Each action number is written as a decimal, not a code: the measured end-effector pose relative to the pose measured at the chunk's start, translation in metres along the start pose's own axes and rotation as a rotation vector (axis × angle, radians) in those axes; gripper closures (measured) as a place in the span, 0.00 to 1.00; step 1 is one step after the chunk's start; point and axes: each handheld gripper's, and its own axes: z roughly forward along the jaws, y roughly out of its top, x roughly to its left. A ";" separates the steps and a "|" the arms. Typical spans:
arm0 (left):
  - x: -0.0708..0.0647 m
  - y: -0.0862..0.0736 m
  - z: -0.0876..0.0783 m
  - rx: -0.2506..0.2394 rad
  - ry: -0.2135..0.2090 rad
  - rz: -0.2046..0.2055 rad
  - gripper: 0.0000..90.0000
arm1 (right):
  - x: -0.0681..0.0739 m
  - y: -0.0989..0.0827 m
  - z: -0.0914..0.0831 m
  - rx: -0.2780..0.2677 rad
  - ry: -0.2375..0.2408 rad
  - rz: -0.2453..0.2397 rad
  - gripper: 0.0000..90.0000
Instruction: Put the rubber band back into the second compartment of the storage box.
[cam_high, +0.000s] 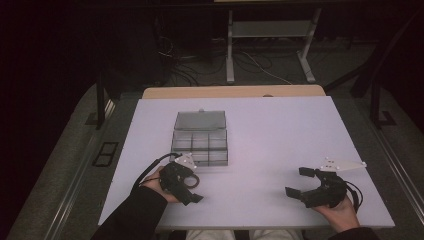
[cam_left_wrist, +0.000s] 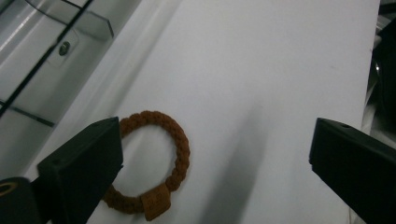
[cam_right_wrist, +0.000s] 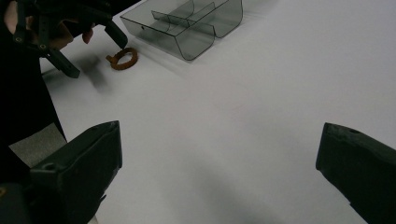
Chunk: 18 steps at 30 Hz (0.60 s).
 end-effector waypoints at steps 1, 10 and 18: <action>0.000 0.000 0.000 0.005 0.003 0.000 0.04 | 0.000 0.000 0.000 0.000 0.001 -0.001 0.00; 0.001 -0.001 0.000 0.042 -0.014 0.030 0.16 | 0.000 0.000 0.000 0.002 -0.003 -0.005 0.00; 0.007 -0.003 -0.002 0.052 -0.009 0.037 0.23 | -0.001 0.000 0.000 0.002 -0.005 -0.007 0.00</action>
